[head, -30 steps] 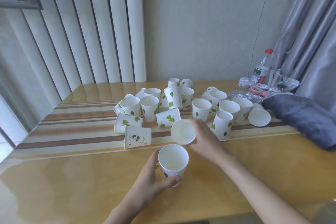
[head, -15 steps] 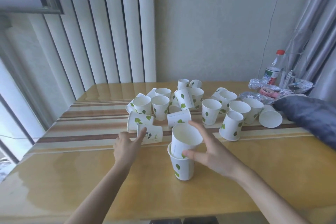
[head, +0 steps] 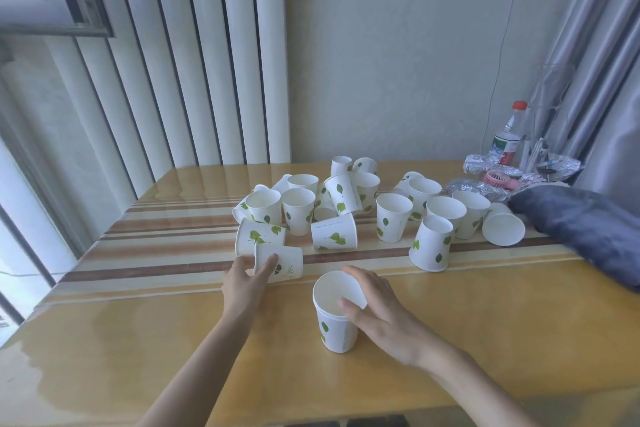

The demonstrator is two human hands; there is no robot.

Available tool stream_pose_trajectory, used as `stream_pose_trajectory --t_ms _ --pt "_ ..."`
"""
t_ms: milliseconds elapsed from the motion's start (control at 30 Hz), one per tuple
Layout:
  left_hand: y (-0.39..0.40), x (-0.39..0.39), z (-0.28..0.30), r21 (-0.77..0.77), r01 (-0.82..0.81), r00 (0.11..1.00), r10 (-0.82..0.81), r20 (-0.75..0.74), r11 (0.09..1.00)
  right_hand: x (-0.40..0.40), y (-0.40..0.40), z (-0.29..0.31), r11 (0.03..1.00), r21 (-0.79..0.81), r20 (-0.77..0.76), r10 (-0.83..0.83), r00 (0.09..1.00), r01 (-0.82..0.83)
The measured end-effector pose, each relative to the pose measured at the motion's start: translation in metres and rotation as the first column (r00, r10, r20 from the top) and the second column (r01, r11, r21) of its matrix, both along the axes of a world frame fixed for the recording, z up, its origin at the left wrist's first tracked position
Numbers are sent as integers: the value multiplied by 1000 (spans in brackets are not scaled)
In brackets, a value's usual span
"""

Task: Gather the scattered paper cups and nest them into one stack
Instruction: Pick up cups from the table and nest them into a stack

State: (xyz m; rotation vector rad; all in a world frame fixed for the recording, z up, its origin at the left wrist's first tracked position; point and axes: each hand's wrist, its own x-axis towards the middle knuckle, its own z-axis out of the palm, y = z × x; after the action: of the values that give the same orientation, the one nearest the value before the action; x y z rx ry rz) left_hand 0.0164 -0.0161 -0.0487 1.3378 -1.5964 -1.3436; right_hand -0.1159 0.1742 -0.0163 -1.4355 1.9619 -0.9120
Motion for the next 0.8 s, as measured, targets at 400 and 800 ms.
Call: stream_pose_trajectory --t_ms 400,800 --pt "34 3 85 -543 294 937 -351 0 787 -97 9 -5 560 -398 42 -780 625 726" --pt "81 -16 103 -403 726 686 -548 478 557 -129 -26 -7 556 -221 70 -810 582 801"
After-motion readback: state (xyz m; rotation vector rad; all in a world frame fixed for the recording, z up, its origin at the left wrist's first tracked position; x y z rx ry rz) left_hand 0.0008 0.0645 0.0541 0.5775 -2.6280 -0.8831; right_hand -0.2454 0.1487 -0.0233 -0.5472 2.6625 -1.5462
